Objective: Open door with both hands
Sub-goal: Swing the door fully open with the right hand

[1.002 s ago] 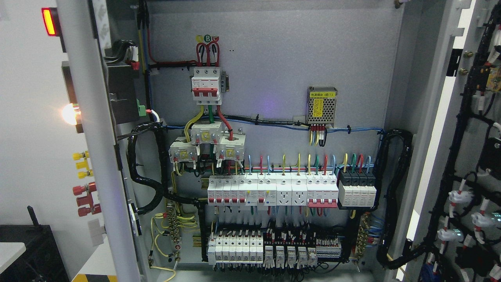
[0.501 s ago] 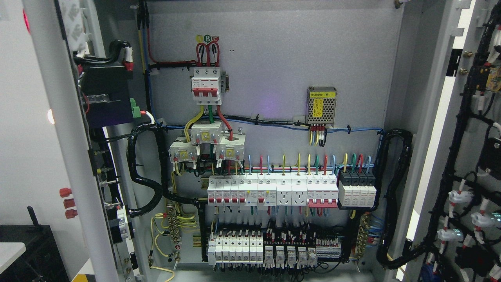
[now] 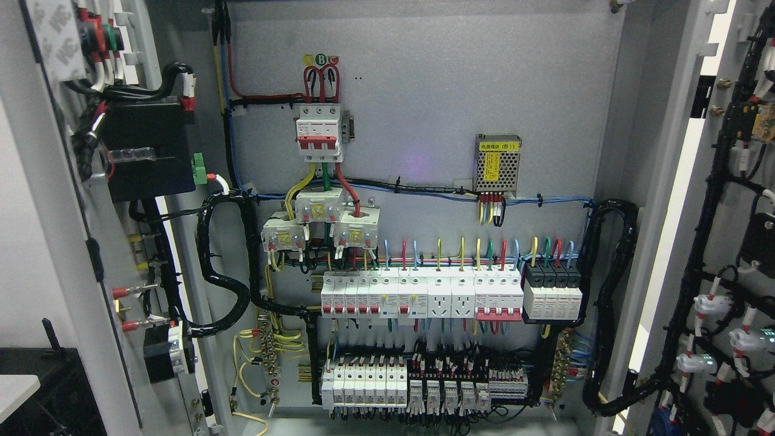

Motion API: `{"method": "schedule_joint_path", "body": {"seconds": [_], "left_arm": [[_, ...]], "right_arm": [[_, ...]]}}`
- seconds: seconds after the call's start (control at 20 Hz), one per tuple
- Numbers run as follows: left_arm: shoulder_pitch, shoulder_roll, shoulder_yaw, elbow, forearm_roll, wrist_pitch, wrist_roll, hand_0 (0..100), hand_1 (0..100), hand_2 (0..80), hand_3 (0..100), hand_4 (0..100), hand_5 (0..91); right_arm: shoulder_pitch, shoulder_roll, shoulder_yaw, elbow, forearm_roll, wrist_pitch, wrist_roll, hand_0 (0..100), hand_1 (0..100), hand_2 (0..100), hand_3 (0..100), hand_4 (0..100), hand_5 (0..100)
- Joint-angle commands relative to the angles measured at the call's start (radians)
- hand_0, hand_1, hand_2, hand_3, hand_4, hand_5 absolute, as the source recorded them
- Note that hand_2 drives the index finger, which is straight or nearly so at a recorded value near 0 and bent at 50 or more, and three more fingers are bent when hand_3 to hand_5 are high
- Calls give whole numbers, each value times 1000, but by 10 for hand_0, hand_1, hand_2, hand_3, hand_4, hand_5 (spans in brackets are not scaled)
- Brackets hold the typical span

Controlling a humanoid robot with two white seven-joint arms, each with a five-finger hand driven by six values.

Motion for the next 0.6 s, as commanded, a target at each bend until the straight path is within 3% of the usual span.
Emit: {"method": "schedule_joint_path", "body": {"seconds": [0.0, 0.55], "left_arm": [[0, -34, 1, 0, 0, 0, 0, 0, 0, 0, 0, 0, 0], [1, -34, -1, 0, 0, 0, 0, 0, 0, 0, 0, 0, 0]], "right_arm": [[-22, 17, 61, 4, 4, 1, -20, 386, 0, 0, 0, 0, 0], [-27, 33, 118, 10, 24, 1, -48, 386, 0, 0, 0, 0, 0]]}}
